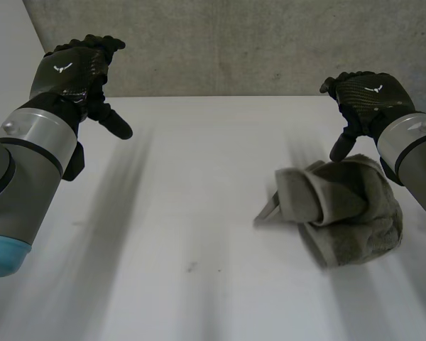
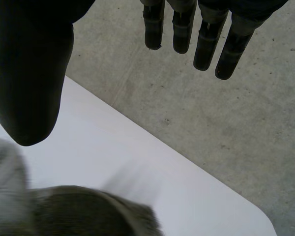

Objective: Fold the towel.

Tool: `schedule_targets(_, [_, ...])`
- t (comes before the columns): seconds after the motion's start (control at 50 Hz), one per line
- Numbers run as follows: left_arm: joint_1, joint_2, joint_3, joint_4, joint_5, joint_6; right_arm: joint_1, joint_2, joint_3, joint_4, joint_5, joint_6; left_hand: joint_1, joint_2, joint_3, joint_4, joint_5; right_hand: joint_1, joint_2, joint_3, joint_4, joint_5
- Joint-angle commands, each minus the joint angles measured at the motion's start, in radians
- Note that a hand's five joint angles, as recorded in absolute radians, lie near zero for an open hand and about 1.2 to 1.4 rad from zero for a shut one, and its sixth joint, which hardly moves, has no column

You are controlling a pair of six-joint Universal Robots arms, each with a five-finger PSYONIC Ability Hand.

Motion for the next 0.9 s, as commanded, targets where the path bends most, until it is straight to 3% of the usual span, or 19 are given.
schedule_targets(0.02, [0.0, -0.001, -0.001, 0.0, 0.0, 0.0, -0.002, 0.003, -0.002, 0.001, 0.002, -0.001, 0.002, 0.011, 0.008, 0.009, -0.027, -0.045, -0.083, -0.07, -0.077, -0.057])
schedule_targets(0.16, [0.0, -0.005, -0.002, 0.0, 0.0, 0.0, -0.011, 0.029, -0.035, 0.035, 0.006, -0.027, 0.002, 0.011, 0.008, 0.009, -0.027, -0.045, -0.083, -0.07, -0.077, -0.057])
schedule_targets(0.3, [0.0, -0.005, -0.002, 0.0, 0.0, 0.0, -0.012, 0.141, -0.129, 0.282, 0.018, -0.202, 0.002, 0.011, 0.008, 0.009, -0.027, -0.045, -0.083, -0.07, -0.077, -0.057])
schedule_targets(0.5, [-0.005, -0.012, -0.008, 0.005, 0.0, 0.0, -0.031, 0.271, -0.169, 0.327, 0.014, -0.233, 0.002, 0.011, 0.008, 0.009, -0.027, -0.045, -0.083, -0.07, -0.077, -0.057])
schedule_targets(0.54, [-0.008, -0.014, -0.011, 0.011, 0.0, 0.001, -0.043, 0.299, -0.169, 0.337, 0.011, -0.252, 0.002, 0.011, 0.008, 0.009, -0.027, 0.362, 0.324, 0.336, 0.33, 0.35])
schedule_targets(0.56, [-0.008, -0.015, -0.016, 0.018, 0.0, 0.005, -0.043, 0.299, -0.169, 0.337, 0.011, -0.252, 0.002, 0.011, 0.008, 0.009, -0.027, 0.364, 0.326, 0.339, 0.332, 0.352])
schedule_targets(0.58, [-0.008, -0.015, -0.016, 0.018, 0.0, 0.005, -0.044, 0.302, -0.17, 0.342, 0.0, -0.257, 0.002, 0.011, 0.008, 0.009, -0.027, 0.693, 0.655, 0.668, 0.661, 0.681])
schedule_targets(0.6, [-0.009, -0.015, -0.02, 0.028, 0.0, 0.008, -0.044, 0.302, -0.17, 0.342, 0.0, -0.257, 0.002, 0.011, 0.008, 0.009, -0.027, 0.696, 0.658, 0.671, 0.664, 0.684])
schedule_targets(0.62, [-0.009, -0.017, -0.025, 0.034, 0.0, 0.009, -0.043, 0.299, -0.169, 0.334, -0.003, -0.257, 0.002, 0.011, 0.008, 0.009, -0.027, 1.042, 1.004, 1.017, 1.01, 1.03])
schedule_targets(0.64, [-0.009, -0.017, -0.025, 0.034, 0.0, 0.009, -0.038, 0.294, -0.169, 0.324, -0.011, -0.253, 0.002, 0.011, 0.008, 0.009, -0.027, 1.175, 1.137, 1.15, 1.143, 1.163])
schedule_targets(0.76, [-0.009, -0.026, -0.028, 0.051, 0.0, 0.023, -0.02, 0.253, -0.158, 0.244, -0.071, -0.237, 0.002, 0.011, 0.008, 0.009, -0.027, 1.177, 1.139, 1.151, 1.145, 1.165])
schedule_targets(0.9, [-0.008, -0.011, -0.013, 0.048, 0.002, 0.026, 0.217, 0.208, -0.201, 0.02, -0.141, -0.05, 0.002, 0.011, 0.008, 0.009, -0.027, 1.177, 1.139, 1.151, 1.145, 1.165])
